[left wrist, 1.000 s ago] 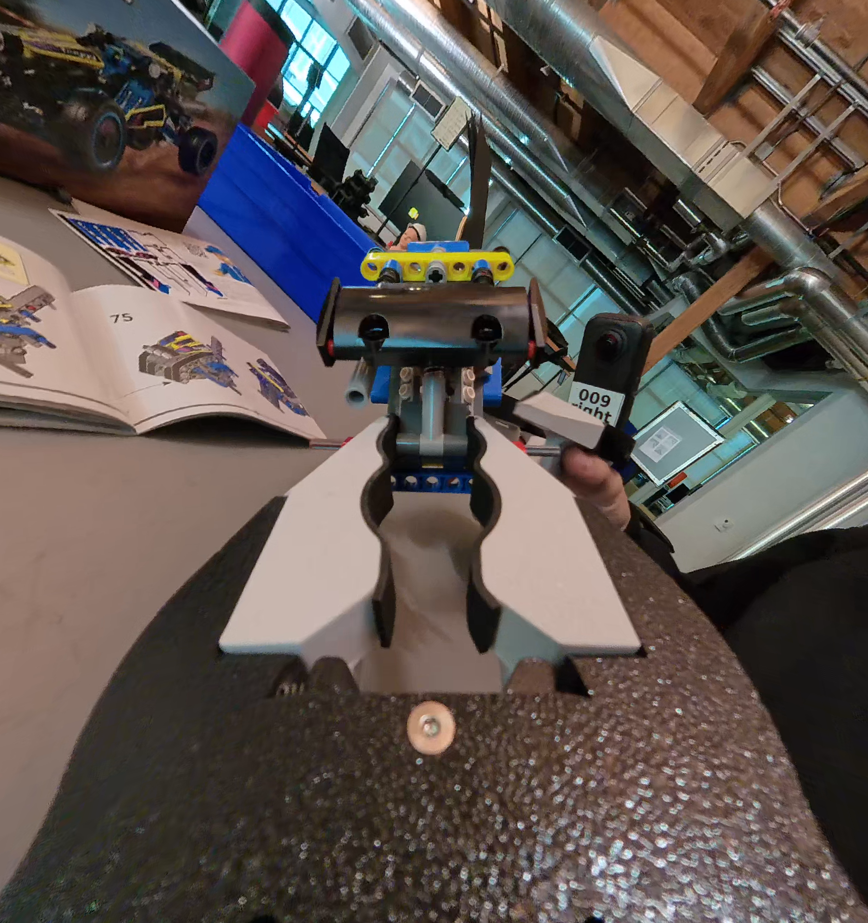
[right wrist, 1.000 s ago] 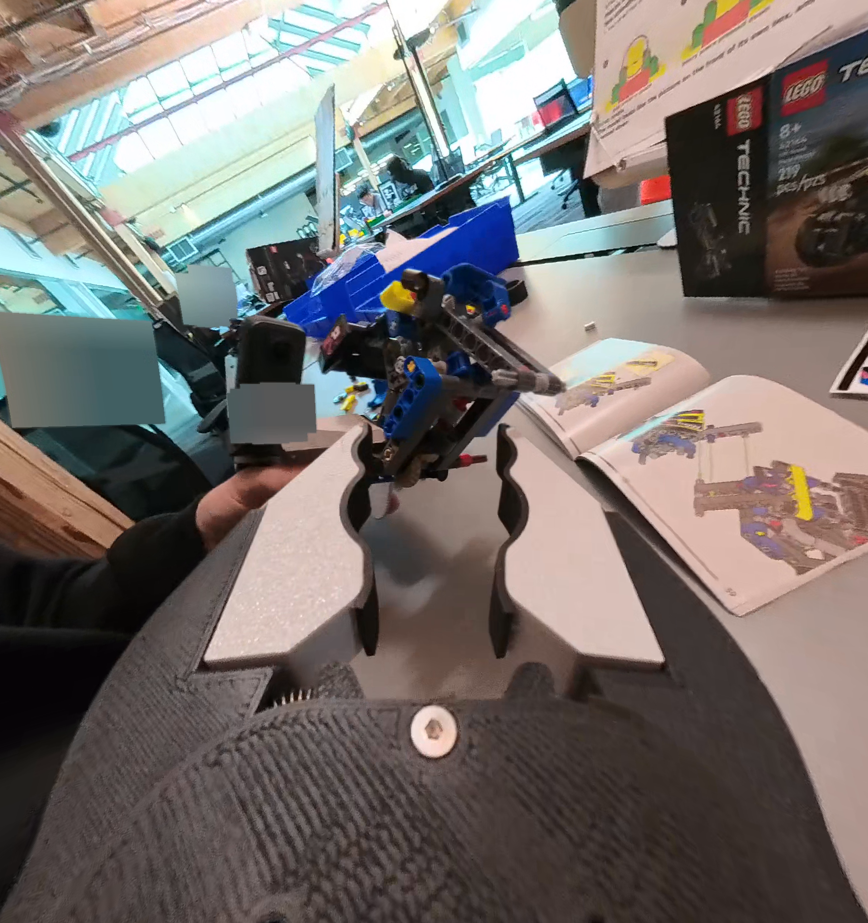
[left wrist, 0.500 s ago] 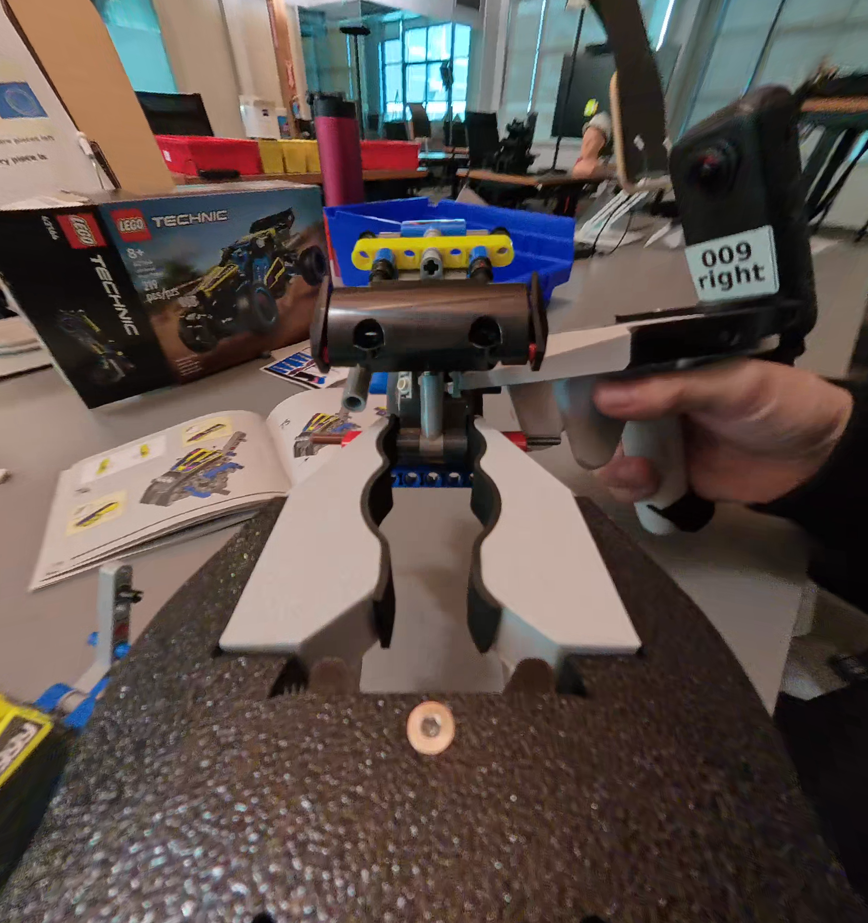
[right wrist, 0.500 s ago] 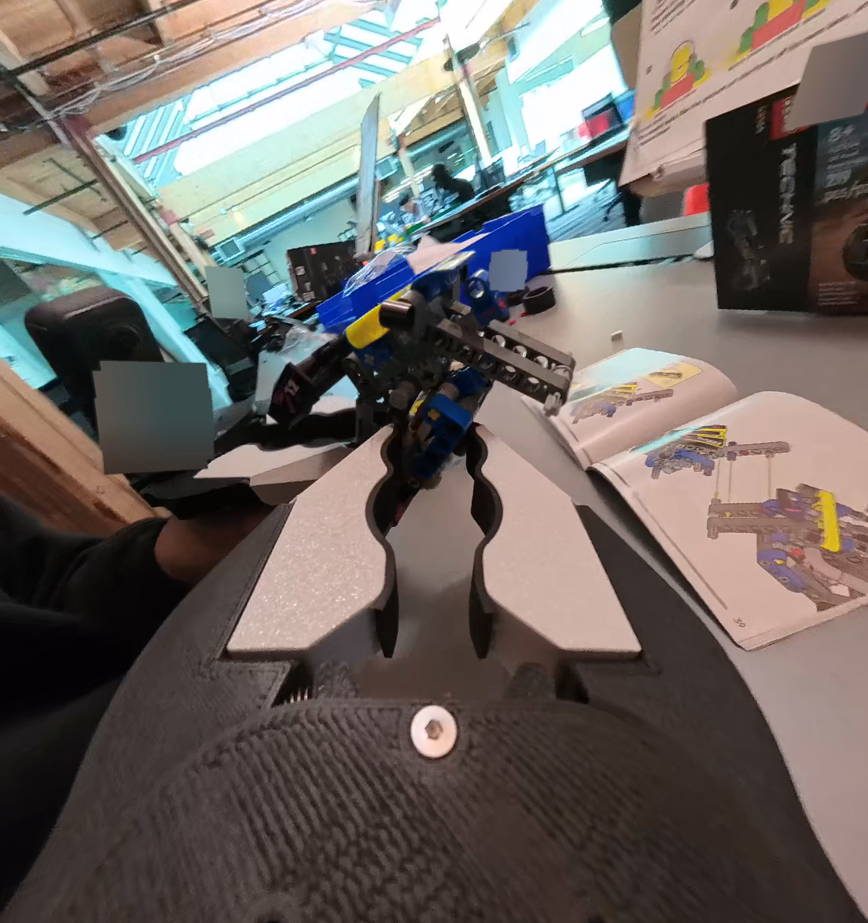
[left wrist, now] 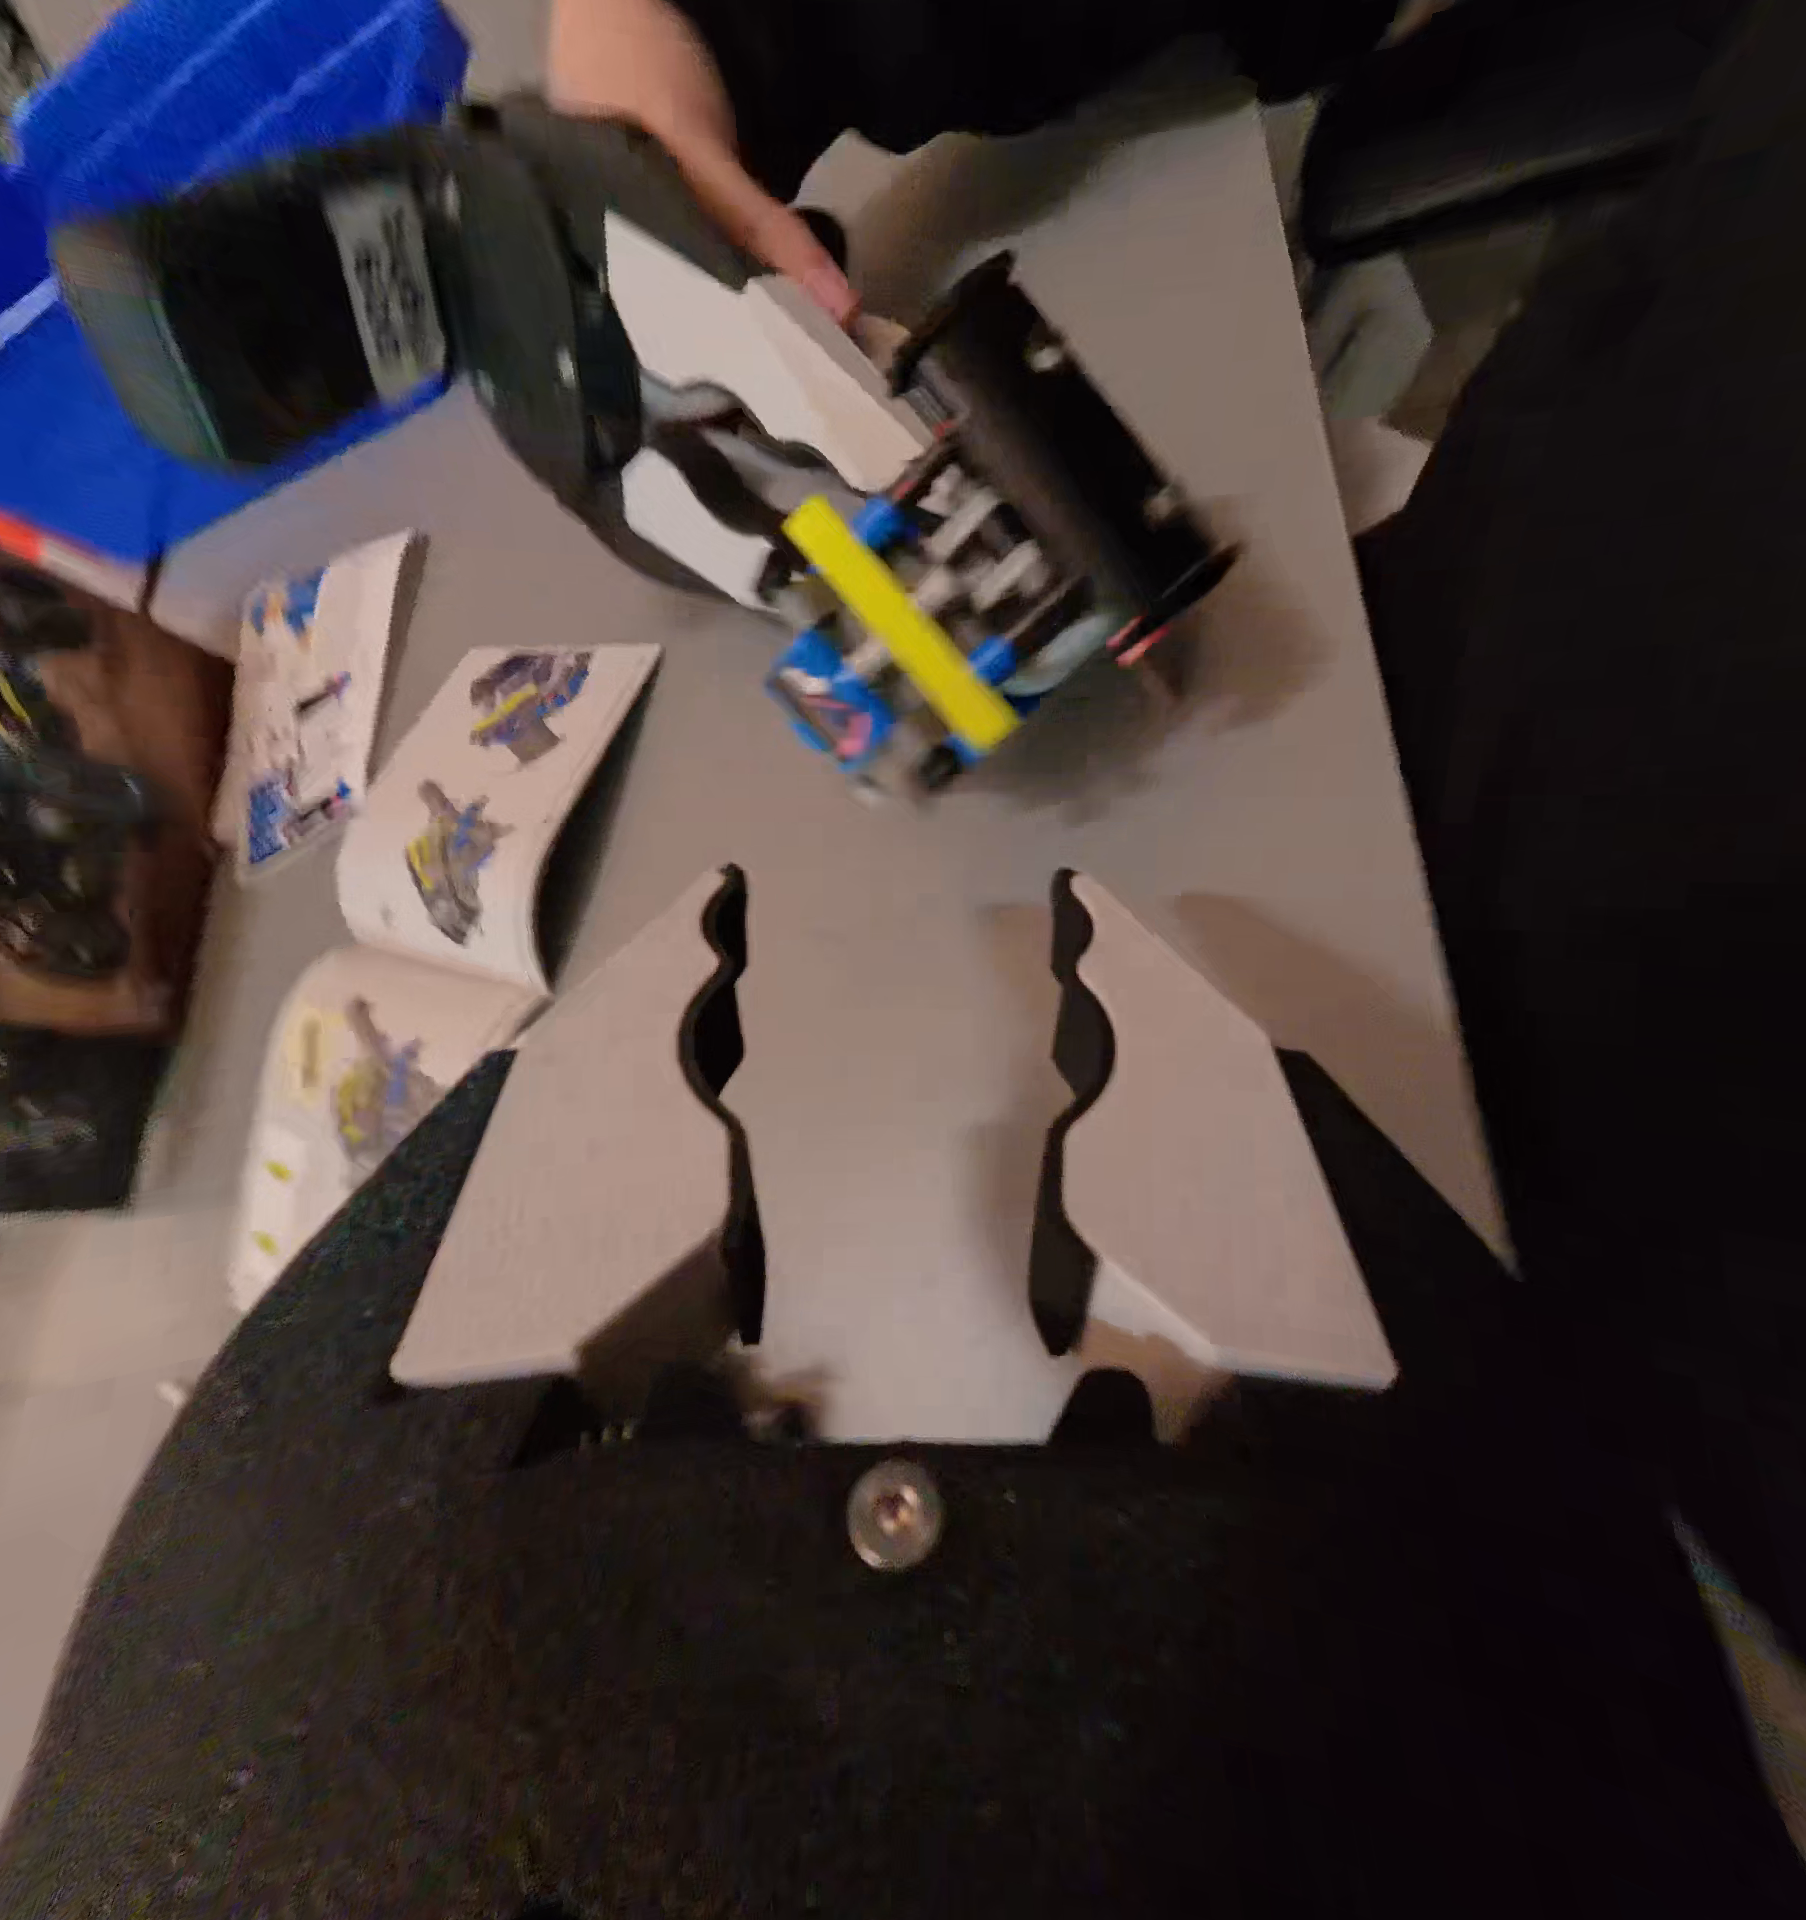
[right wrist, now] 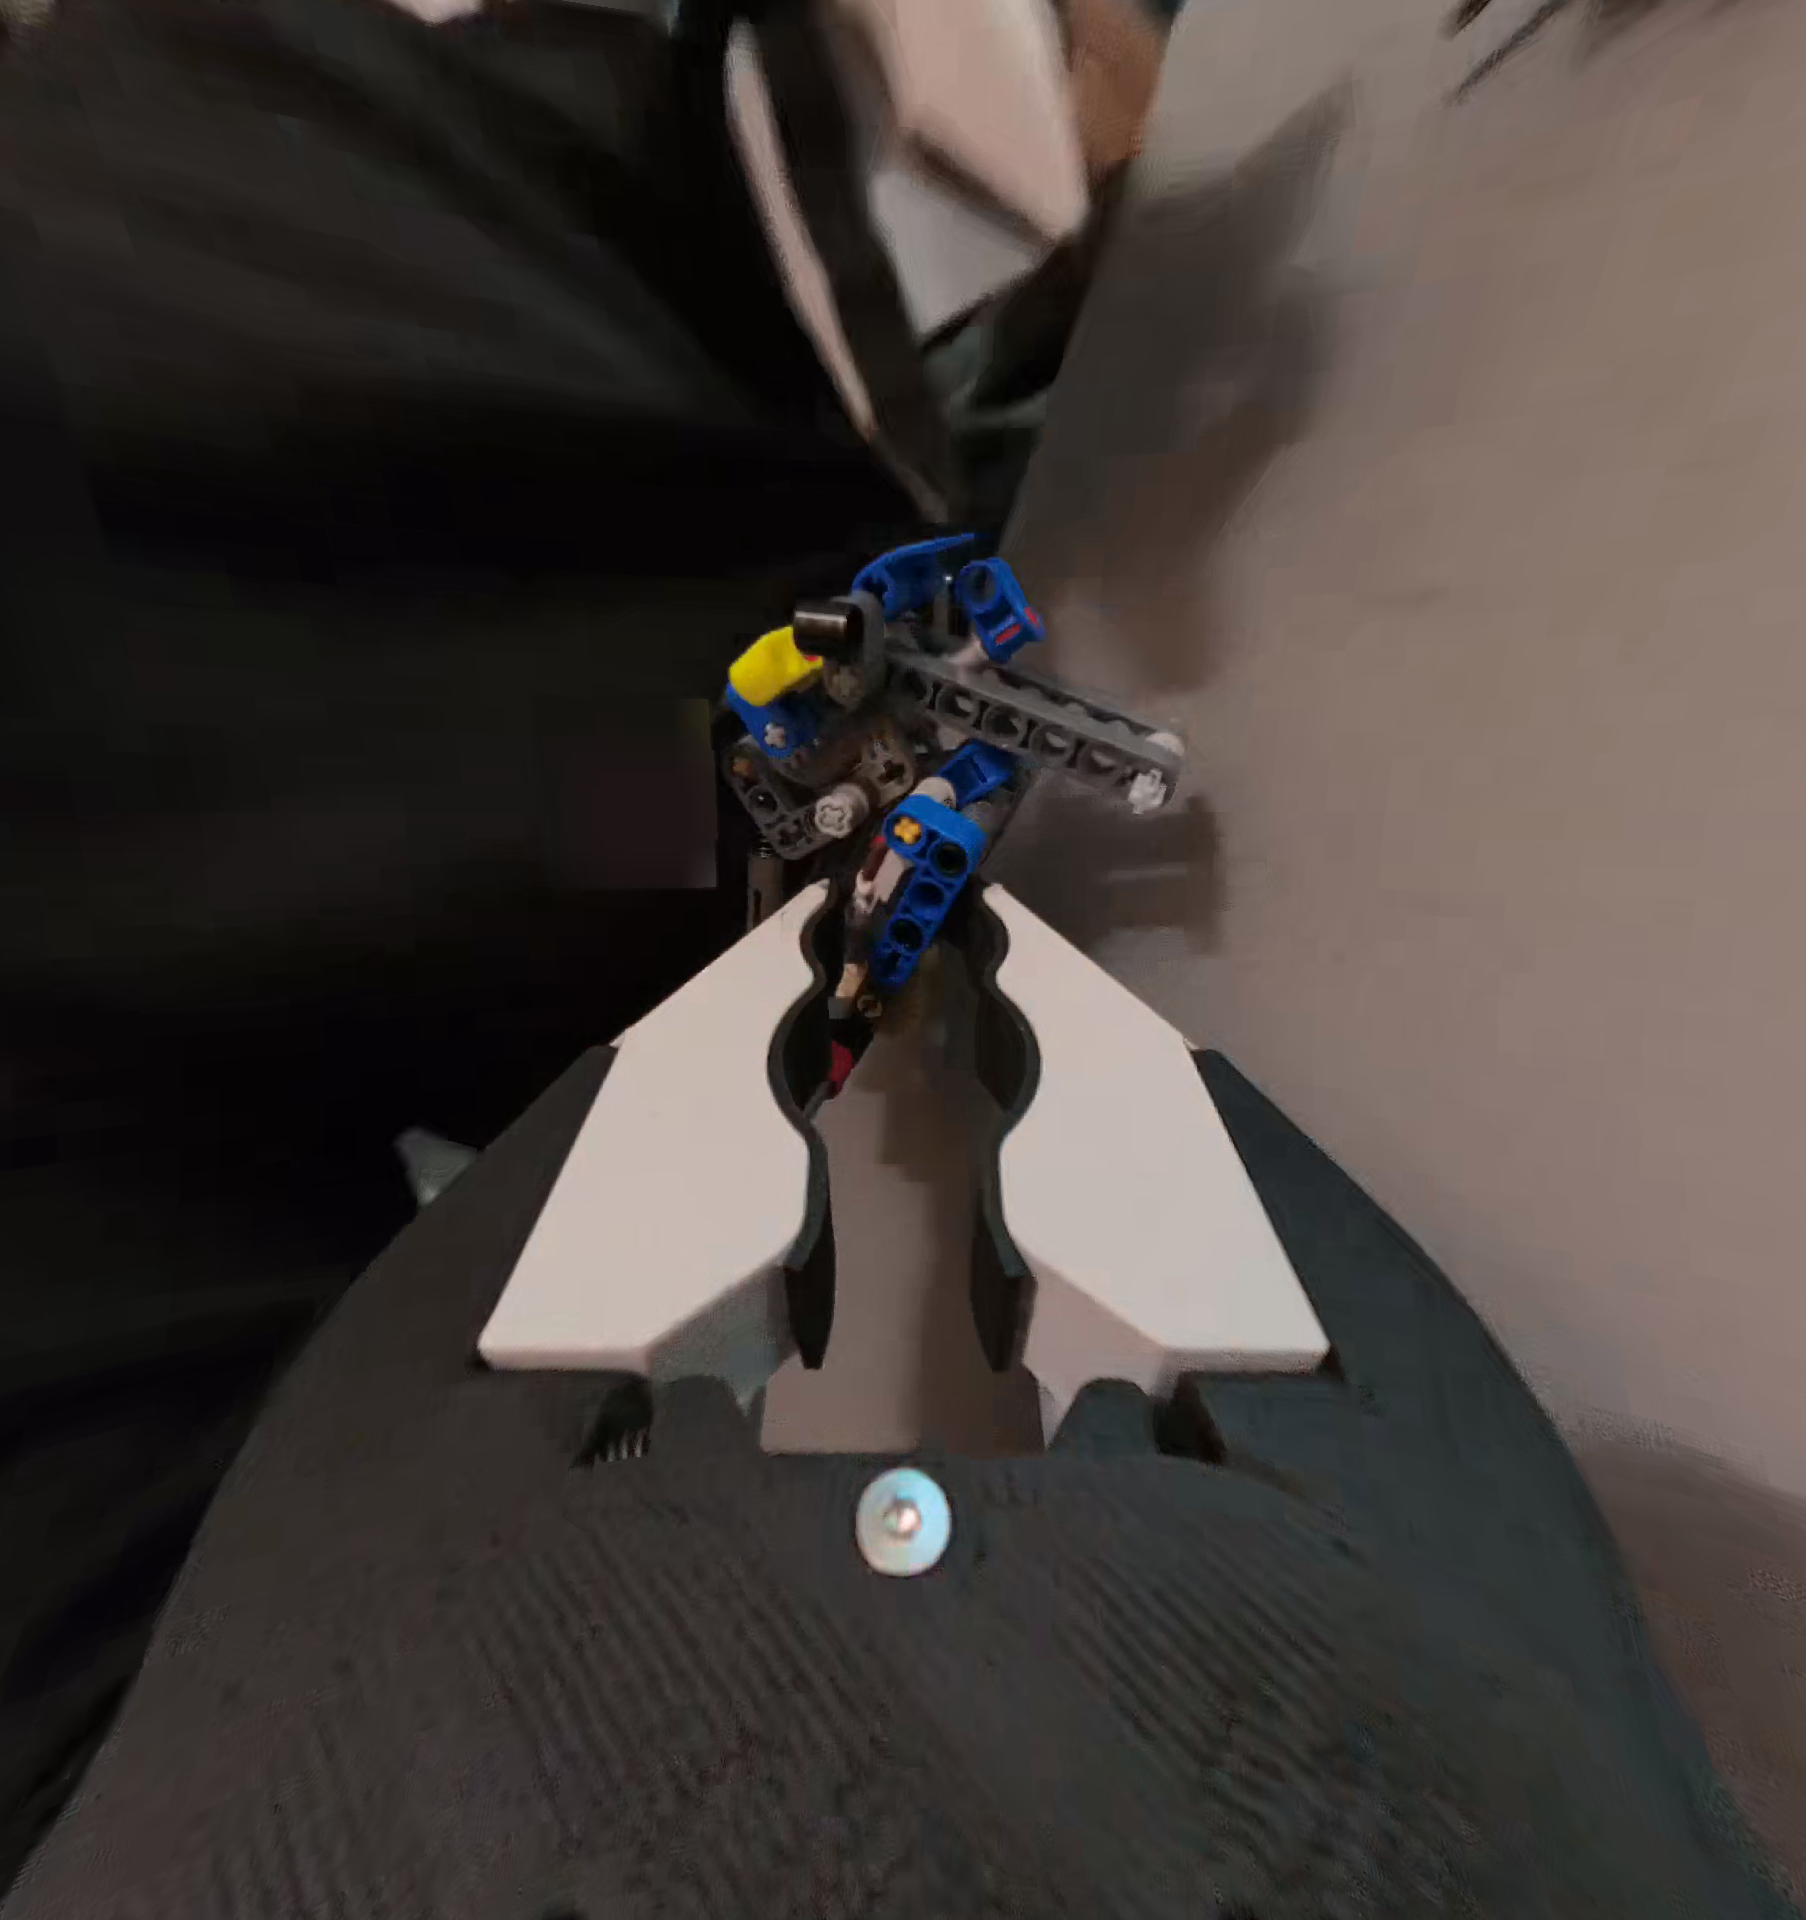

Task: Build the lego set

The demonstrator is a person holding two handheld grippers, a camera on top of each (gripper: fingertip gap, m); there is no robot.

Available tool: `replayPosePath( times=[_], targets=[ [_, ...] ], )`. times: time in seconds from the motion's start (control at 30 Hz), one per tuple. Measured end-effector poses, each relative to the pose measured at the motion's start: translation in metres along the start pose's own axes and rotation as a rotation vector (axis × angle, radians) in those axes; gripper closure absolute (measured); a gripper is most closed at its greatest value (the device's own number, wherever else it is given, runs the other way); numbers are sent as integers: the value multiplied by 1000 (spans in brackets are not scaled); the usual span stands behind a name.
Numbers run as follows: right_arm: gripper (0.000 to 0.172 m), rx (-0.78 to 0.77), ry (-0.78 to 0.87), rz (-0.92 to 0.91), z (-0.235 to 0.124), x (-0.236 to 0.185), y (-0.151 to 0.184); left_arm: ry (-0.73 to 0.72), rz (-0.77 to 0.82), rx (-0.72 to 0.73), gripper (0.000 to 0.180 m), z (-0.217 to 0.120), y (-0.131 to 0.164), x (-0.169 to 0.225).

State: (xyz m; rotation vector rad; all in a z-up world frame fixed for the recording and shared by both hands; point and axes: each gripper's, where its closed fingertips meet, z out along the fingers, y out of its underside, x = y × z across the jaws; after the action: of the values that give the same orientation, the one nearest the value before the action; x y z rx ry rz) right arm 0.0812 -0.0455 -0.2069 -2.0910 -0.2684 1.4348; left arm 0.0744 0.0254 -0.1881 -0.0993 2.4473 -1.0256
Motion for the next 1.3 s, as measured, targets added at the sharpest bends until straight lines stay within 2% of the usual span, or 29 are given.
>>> replayPosePath(
  times=[0.07,0.2,0.3,0.37,0.47,0.53,0.63,0.7,0.77,0.87,0.97,1.03,1.13,1.2,1.3],
  targets=[
    [152,-100,-68,-15,5,-2,4,67,86,46,119,11,-7,-6],
    [150,-190,-94,17,2,2,8,242,171,126,119,41,-14,4],
    [151,-246,-66,83,-5,10,16,346,150,216,128,52,-28,14],
    [149,-240,-6,87,-12,19,14,355,135,228,137,59,-30,15],
    [130,-176,118,59,-27,33,5,333,114,124,148,74,-14,17],
    [124,-155,197,54,-41,37,4,268,64,64,157,81,-10,16],
    [101,-66,364,-14,-69,30,1,209,-25,3,157,81,-10,17],
    [101,42,481,-80,-88,11,-1,197,-69,-25,157,80,-9,19],
    [97,159,669,-148,-103,-6,-4,186,-121,-59,158,78,-7,19],
    [92,285,911,-297,-89,-28,-3,162,-297,-122,158,78,-4,17],
    [81,296,1101,-368,-51,-27,4,148,-428,-95,157,79,-8,19],
    [81,268,1151,-400,-23,-21,8,134,-436,-87,149,72,-5,19],
    [81,239,1207,-415,-11,0,8,12,-453,-92,140,37,7,0],
    [80,217,1208,-432,-11,11,6,-177,-492,-115,138,-1,29,-32],
    [86,147,1197,-515,-15,23,6,-471,-619,-216,125,-59,88,-70]
  ],
)
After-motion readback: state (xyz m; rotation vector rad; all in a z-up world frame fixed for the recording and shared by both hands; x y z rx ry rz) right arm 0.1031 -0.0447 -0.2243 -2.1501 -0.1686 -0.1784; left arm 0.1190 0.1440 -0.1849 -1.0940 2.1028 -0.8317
